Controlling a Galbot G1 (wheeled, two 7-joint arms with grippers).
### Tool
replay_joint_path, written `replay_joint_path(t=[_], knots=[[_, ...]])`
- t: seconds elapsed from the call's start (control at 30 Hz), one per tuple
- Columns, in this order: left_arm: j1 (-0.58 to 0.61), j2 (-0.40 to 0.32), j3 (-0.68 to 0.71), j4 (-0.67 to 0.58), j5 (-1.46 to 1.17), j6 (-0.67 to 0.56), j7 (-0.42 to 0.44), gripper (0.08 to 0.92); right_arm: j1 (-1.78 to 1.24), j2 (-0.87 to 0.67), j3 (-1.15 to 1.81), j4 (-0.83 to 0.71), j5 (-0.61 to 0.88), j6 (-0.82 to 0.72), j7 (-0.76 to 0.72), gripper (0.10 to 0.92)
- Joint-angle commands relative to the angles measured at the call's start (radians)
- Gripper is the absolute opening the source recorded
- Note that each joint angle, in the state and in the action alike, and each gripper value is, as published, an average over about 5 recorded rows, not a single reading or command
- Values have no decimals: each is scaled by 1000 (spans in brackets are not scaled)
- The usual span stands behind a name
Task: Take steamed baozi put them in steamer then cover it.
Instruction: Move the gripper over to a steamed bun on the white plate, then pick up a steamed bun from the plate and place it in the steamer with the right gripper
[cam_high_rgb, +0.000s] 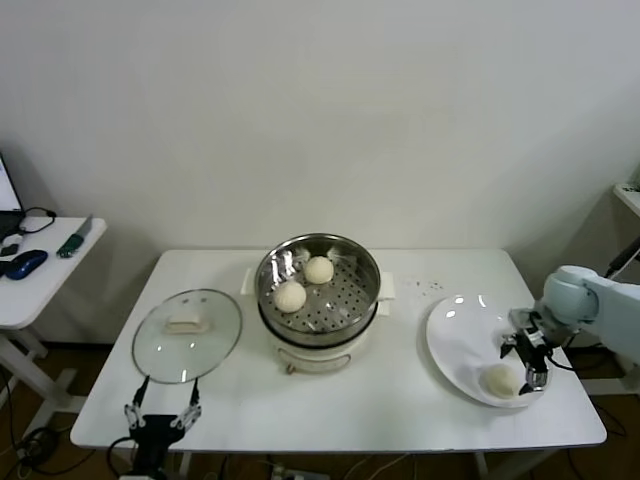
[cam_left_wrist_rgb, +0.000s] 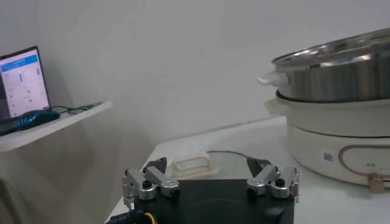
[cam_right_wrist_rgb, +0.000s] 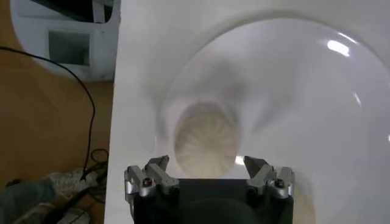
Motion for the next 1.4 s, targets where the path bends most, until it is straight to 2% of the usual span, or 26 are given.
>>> replay_joint_path(t=[0.03, 0.27, 0.77, 0.97, 1.17, 1.4], knots=[[4, 0, -2, 4, 2, -2, -1, 823, -84, 33, 61, -48, -40, 10, -2, 823], [14, -2, -6, 12, -5, -12, -4, 823, -87, 57, 56, -60, -37, 12, -5, 814], [14, -3, -4, 5, -6, -11, -5, 823, 2, 68, 15, -63, -26, 54, -21, 707], [18, -1, 1, 1, -5, -10, -4, 823, 256, 139, -108, -29, -85, 261, -51, 698], [17, -4, 9, -7, 0, -12, -1, 823, 507, 309, -182, 9, -174, 478, -78, 699], [19, -9, 13, -9, -5, -24, 5, 823, 594, 514, -141, 7, -176, 606, -82, 704]])
